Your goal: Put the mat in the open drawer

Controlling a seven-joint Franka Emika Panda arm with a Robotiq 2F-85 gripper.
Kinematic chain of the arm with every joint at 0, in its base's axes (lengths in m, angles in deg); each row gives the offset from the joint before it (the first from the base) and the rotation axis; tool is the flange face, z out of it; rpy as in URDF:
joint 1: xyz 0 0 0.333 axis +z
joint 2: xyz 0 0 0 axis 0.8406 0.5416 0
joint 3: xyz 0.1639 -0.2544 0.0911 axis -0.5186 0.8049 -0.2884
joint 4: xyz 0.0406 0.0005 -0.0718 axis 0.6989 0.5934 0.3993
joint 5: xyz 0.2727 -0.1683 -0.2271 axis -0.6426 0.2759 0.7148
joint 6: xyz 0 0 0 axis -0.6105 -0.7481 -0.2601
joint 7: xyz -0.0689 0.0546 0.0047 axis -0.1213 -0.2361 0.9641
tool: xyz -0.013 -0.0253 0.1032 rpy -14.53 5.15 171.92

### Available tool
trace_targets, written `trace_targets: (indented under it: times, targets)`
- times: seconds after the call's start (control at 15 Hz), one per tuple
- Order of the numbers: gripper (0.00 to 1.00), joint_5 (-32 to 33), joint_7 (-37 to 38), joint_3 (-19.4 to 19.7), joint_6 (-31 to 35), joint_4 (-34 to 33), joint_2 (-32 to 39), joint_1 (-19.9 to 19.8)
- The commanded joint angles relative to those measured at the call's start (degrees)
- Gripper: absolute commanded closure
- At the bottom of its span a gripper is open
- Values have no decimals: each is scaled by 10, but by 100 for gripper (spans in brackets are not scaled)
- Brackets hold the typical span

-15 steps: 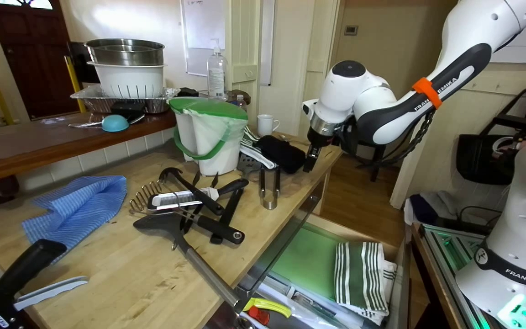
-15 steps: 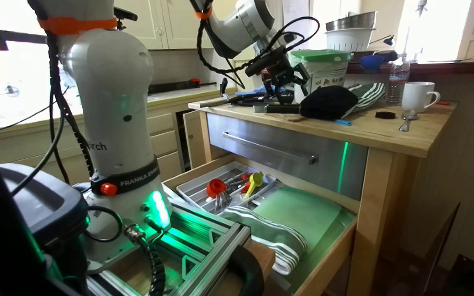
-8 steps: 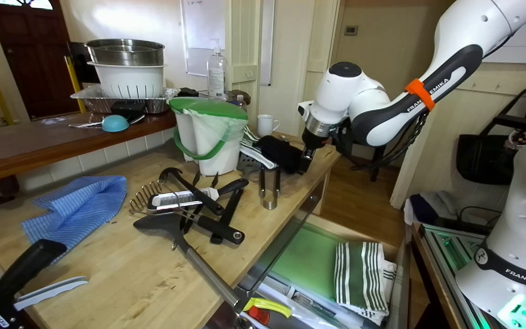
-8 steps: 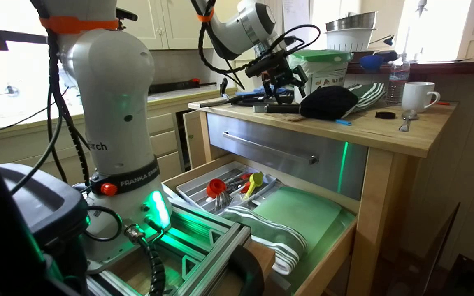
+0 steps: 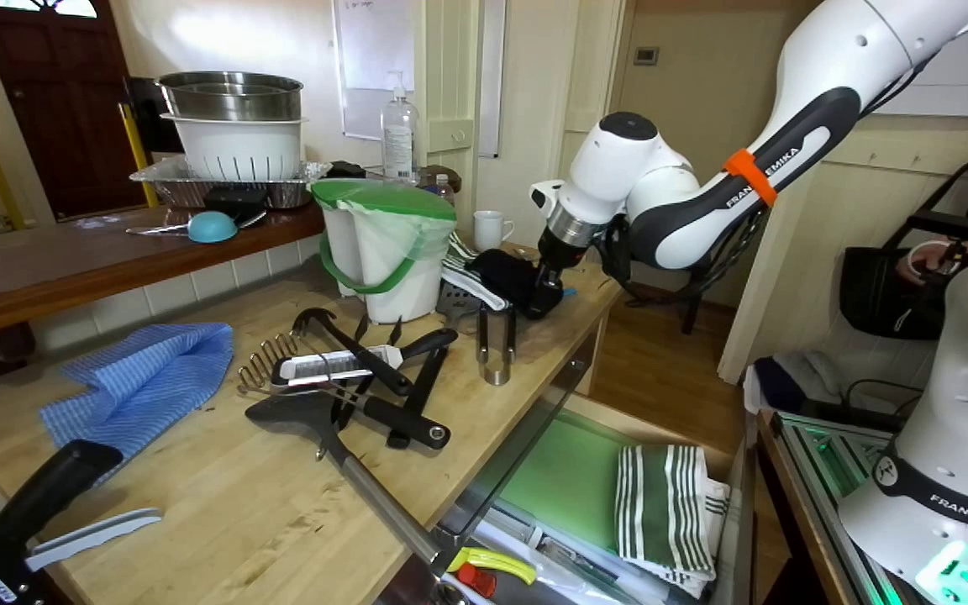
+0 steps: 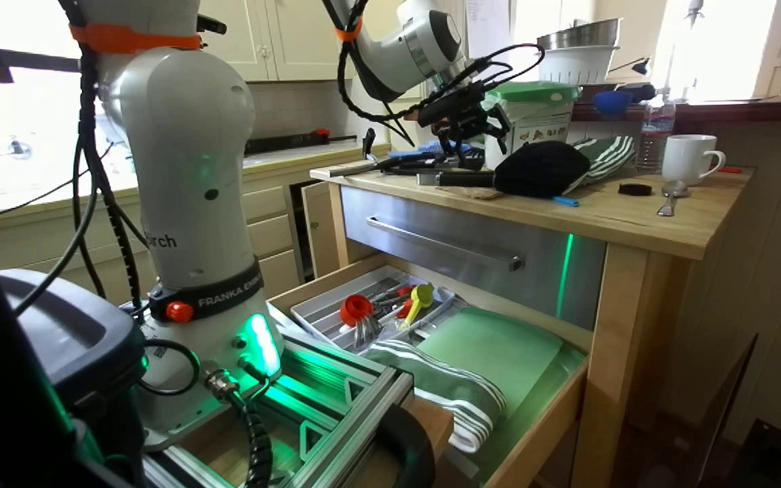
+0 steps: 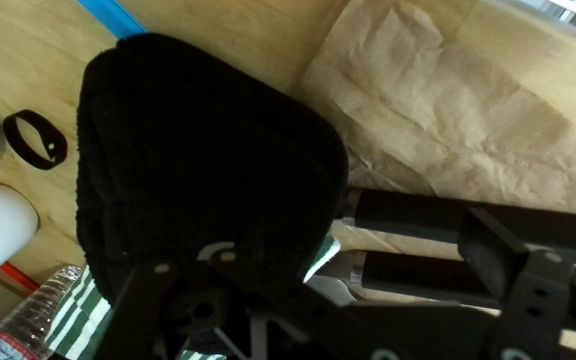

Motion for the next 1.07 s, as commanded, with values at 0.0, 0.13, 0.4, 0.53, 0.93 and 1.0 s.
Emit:
trace_targets:
  times: [0.0,0.13,0.4,0.53,0.93,1.0]
  targets:
    - [0,18,-37,18,2,-37,37,8]
    - [0,48,-11,17,0,-55,48,-1]
    - [0,125,21,39,-15,-81,57,3]
    - [0,152,35,47,-12,-82,59,3]
    - [0,189,72,52,-18,-60,50,6]
    - [0,176,60,48,-24,-53,46,6]
